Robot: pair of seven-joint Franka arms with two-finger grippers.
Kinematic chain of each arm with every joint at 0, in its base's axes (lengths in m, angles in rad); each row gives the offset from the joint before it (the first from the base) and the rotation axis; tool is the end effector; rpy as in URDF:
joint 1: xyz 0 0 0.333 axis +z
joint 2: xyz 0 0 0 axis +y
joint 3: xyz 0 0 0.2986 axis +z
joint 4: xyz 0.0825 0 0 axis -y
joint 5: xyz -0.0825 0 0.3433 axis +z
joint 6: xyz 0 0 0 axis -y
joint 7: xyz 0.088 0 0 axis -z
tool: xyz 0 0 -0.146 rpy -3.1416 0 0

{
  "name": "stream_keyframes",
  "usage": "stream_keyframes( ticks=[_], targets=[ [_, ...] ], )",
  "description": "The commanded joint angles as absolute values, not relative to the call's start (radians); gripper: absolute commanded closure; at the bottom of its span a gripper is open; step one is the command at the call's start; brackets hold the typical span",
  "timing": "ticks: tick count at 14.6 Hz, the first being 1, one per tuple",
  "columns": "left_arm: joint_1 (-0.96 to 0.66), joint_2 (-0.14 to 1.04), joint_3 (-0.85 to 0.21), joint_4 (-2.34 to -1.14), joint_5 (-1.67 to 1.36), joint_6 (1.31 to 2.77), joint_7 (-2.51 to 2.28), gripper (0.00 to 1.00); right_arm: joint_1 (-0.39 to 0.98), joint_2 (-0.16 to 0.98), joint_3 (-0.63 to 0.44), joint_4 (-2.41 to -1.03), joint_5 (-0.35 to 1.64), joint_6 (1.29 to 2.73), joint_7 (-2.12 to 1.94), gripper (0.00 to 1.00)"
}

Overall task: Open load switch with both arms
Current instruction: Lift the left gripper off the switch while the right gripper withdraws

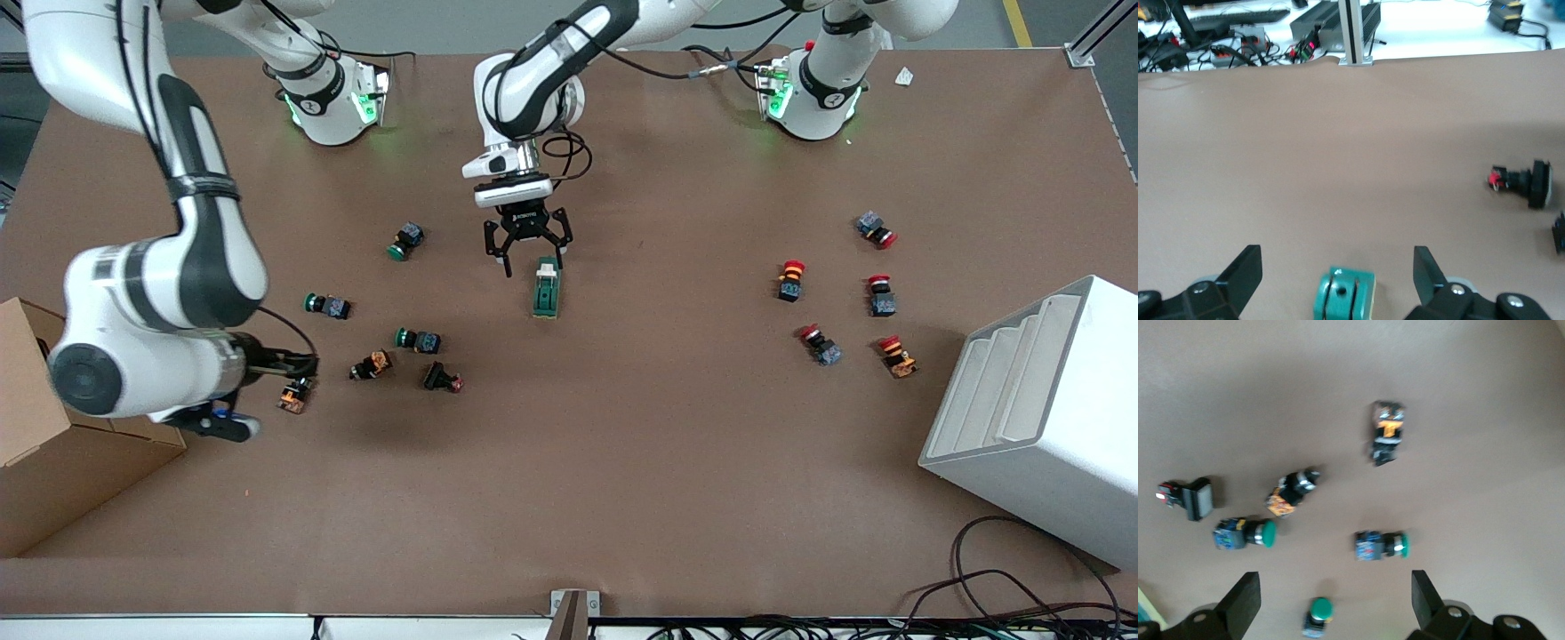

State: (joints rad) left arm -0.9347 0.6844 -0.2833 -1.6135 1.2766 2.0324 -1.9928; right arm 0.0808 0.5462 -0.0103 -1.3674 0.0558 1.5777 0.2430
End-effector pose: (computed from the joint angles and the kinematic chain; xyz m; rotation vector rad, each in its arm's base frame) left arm 0.3283 -0.5720 0.2291 -2.7195 -0.0996 -1.2795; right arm 0.6095 0.0521 0.3409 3.0804 -0.2807 -0.5300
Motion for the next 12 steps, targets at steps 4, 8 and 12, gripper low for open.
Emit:
stream_keyframes(
  ticks=[4, 8, 12],
  targets=[
    [-0.79, 0.528, -0.281, -1.537, 0.893, 2.06, -1.484, 0.0, -0.072, 0.384, 0.015, -1.453, 0.025, 1.582, 0.016, 0.0],
    [-0.663, 0.457, -0.279, -1.462, 0.668, 2.042, -1.184, 0.0, -0.098, 0.371, 0.018, -1.376, 0.025, 1.531, -0.009, 0.0],
    [-0.497, 0.375, -0.279, -1.459, 0.479, 2.036, -0.889, 0.0, -0.097, 0.37, 0.018, -1.253, 0.025, 1.424, -0.011, 0.0]
  ],
)
